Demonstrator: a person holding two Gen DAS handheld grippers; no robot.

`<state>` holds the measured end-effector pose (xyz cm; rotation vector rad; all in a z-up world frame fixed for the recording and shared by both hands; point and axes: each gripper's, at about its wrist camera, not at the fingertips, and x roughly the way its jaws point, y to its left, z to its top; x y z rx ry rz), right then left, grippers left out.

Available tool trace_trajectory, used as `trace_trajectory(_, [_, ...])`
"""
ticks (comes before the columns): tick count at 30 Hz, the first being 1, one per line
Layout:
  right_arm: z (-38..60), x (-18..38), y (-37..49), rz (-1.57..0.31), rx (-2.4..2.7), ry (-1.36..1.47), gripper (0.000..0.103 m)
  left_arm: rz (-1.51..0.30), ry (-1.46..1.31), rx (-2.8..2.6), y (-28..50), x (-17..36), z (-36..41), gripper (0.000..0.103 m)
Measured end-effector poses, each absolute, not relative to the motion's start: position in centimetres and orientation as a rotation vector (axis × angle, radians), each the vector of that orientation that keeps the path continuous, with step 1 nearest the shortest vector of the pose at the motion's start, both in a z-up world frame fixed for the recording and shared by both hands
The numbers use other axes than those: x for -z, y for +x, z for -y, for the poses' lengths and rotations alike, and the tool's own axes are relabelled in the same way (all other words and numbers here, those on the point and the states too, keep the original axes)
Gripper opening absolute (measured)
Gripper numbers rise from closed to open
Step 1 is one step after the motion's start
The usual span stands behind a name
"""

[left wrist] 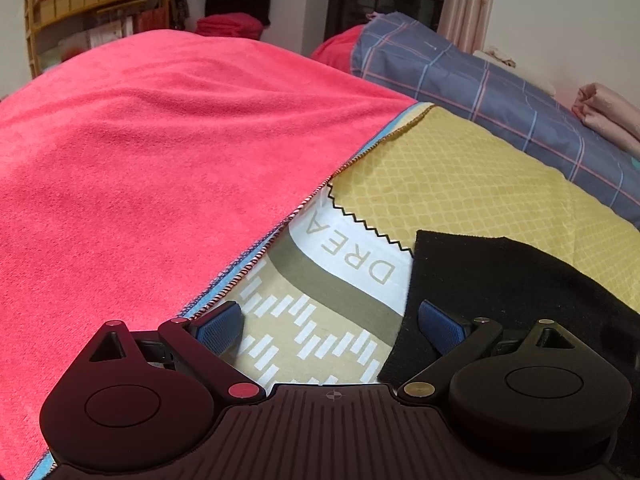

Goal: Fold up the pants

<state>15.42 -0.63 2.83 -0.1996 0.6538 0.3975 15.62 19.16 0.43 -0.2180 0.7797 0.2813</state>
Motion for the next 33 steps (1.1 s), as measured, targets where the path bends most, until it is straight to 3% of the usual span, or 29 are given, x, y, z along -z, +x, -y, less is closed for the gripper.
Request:
trace_trajectory(11, [-6.2, -0.3, 7.4, -0.463, -0.52, -0.624, 0.093, -0.775, -0.247, -0.3, 15.5, -0.5, -20.0, 0.103])
trace_trajectory(18, [-1.4, -2.6, 9.4, -0.501, -0.452, -0.4, 0.094, -0.776, -0.26, -0.297, 15.5, -0.5, -20.2, 0.103])
trace_trajectory(22, [2.7, -2.0, 13.5, -0.687, -0.244, -0.165, 0.093, -0.78, -0.25, -0.301, 15.6, -0.4, -20.0, 0.103])
trace_trajectory(23, [3.0, -1.5, 14.0, -0.747, -0.236, -0.139, 0.088, -0.781, -0.247, -0.302, 15.6, -0.4, -20.0, 0.103])
trace_trajectory(27, [0.9, -0.9, 10.8, -0.762, -0.432, -0.279, 0.082, -0.787, -0.24, -0.304, 15.7, -0.3, -19.9, 0.103])
trace_trajectory(30, [0.7, -2.1, 9.5, -0.658, -0.507, -0.315, 0.093, -0.789, -0.237, -0.306, 15.8, -0.3, -19.9, 0.103])
trace_trajectory(33, [1.0, -2.4, 10.9, -0.665, -0.401, -0.258, 0.094, -0.79, -0.233, -0.307, 15.8, -0.2, -19.9, 0.103])
